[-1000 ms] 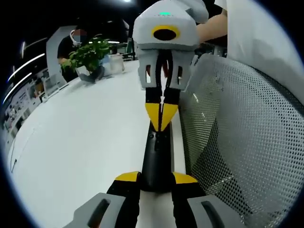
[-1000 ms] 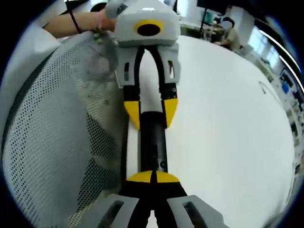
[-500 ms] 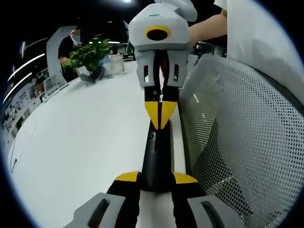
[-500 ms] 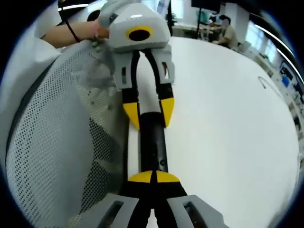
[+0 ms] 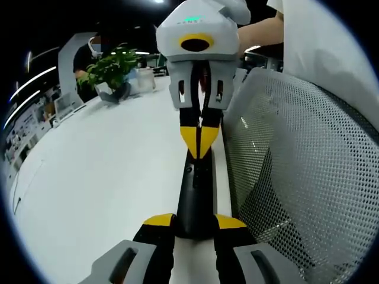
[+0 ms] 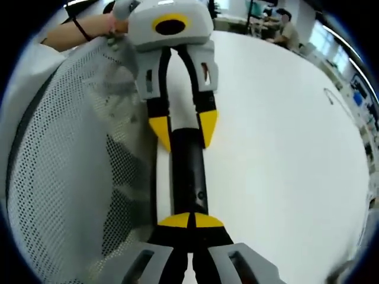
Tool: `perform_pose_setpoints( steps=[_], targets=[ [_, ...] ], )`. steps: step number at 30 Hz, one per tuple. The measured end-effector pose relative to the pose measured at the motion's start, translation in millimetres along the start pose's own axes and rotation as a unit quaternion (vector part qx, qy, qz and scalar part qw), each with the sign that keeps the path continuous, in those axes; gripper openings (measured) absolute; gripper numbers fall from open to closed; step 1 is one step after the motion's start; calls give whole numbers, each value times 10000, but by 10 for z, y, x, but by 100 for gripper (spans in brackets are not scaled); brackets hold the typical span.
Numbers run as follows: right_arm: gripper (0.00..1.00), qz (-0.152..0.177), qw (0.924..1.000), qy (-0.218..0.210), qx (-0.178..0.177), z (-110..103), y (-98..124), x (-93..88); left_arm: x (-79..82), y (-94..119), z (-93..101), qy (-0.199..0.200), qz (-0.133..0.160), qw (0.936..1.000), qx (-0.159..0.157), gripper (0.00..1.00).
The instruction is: Press the specified remote control buttons in sequence, fully releasing each button before pressing the next.
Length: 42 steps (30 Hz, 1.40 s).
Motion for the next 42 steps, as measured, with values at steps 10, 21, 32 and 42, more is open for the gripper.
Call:
perform_pose_setpoints(
  steps=[10,21,32,42],
  targets=[
    [0,-817,9963,270,-26,-5,-35,101,1,-3,1,11,3,10000,17,25],
    [0,-381,9987,-177,281,45,5,33,1,0,-1,7,-5,10000,18,25],
    [0,810,9897,-1022,589,76,61,-179,12,-4,-3,12,-25,10000,15,25],
    [0,888,9912,-898,388,31,71,-202,10,-7,-7,15,-17,10000,15,25]
  ],
)
Point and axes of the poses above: the point that each gripper's makers call its tool centre point, and the gripper's own axes: y roughly backward along the fingers, z roughly to its right, x roughly out of its top, the point moved 7 cm from there along y, roughly backward along the fingers, and after that the axes turned 8 degrees about x, right-handed, at the moved point
